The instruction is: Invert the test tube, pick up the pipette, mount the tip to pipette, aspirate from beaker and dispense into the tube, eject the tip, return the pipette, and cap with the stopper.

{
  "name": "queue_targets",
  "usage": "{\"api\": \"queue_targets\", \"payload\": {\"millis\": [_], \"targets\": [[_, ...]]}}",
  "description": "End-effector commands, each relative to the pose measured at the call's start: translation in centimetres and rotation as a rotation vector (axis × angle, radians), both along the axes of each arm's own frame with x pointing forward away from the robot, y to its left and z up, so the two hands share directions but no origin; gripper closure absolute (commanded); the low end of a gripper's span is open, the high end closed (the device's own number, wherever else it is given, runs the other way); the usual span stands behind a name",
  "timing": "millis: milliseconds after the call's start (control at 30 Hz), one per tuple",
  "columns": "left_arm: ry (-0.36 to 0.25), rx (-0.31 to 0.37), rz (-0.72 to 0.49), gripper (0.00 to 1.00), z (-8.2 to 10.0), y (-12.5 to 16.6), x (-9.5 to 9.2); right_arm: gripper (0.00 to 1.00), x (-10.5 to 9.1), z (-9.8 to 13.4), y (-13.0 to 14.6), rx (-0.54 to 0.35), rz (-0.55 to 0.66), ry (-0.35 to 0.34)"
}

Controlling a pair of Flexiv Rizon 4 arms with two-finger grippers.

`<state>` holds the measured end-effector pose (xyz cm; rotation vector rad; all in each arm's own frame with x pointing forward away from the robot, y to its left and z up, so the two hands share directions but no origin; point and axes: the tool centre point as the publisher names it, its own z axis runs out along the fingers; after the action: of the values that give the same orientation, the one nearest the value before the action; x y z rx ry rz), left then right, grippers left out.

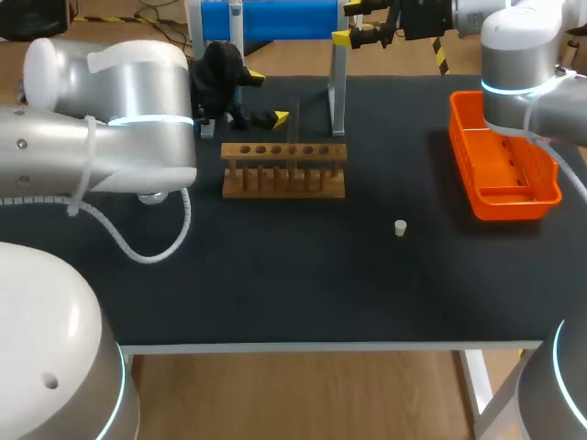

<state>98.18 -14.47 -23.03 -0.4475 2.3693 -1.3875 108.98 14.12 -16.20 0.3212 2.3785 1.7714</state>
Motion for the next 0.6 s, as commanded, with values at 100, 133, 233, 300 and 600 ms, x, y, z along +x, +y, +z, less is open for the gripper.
{"api": "queue_targets", "payload": {"millis": [100, 133, 233, 300, 600], "targets": [[0.218, -0.033, -0.4, 0.0, 0.22, 0.18, 0.29, 0.0, 0.05, 0.05, -0.1, -0.002, 0.003, 0.001], [0.218, -0.033, -0.4, 0.0, 0.22, 0.18, 0.29, 0.0, 0.05, 0.05, -0.1, -0.002, 0.003, 0.001], [0.218, -0.033, -0.4, 0.0, 0.22, 0.18, 0.29, 0.0, 0.05, 0.05, -0.1, -0.002, 0.003, 0.001], [0.218, -0.033, -0.4, 0.0, 0.22, 0.18, 0.29, 0.0, 0.05, 0.05, -0.1, -0.002, 0.003, 0.001], [0.255, 0.013, -0.486, 0.0, 0.73, 0.84, 0.84, 0.0, 0.05, 0.05, -0.1, -0.002, 0.003, 0.001]]}}
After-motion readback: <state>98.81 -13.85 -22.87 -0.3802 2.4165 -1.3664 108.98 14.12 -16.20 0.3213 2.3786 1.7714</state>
